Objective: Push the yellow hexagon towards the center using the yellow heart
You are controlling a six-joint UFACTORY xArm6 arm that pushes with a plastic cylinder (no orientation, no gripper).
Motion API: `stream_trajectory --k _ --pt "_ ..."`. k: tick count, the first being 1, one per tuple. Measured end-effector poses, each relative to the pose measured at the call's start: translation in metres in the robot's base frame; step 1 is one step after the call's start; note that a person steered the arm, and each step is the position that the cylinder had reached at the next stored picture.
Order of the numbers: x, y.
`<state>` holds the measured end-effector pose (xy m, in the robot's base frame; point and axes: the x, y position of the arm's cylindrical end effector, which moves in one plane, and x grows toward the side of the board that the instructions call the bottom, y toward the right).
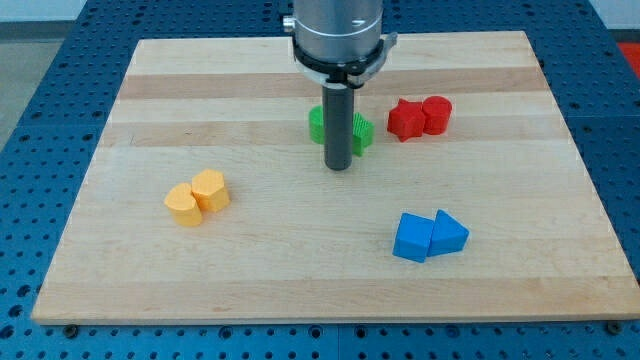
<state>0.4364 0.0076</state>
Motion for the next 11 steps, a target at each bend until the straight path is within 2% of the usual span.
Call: stream_trajectory --k 2,3,5,6,7,8,9,10,11 --pt "-0.029 0.004" --pt "-0.022 -0.004" --pt "-0.015 -0.088" --pt "-0.015 -0.109" --pt "0.008 -0.086" --pt "0.052 -0.06" --pt "0.109 -0.146" --pt "0.114 -0.224" --pt "0.093 -0.218"
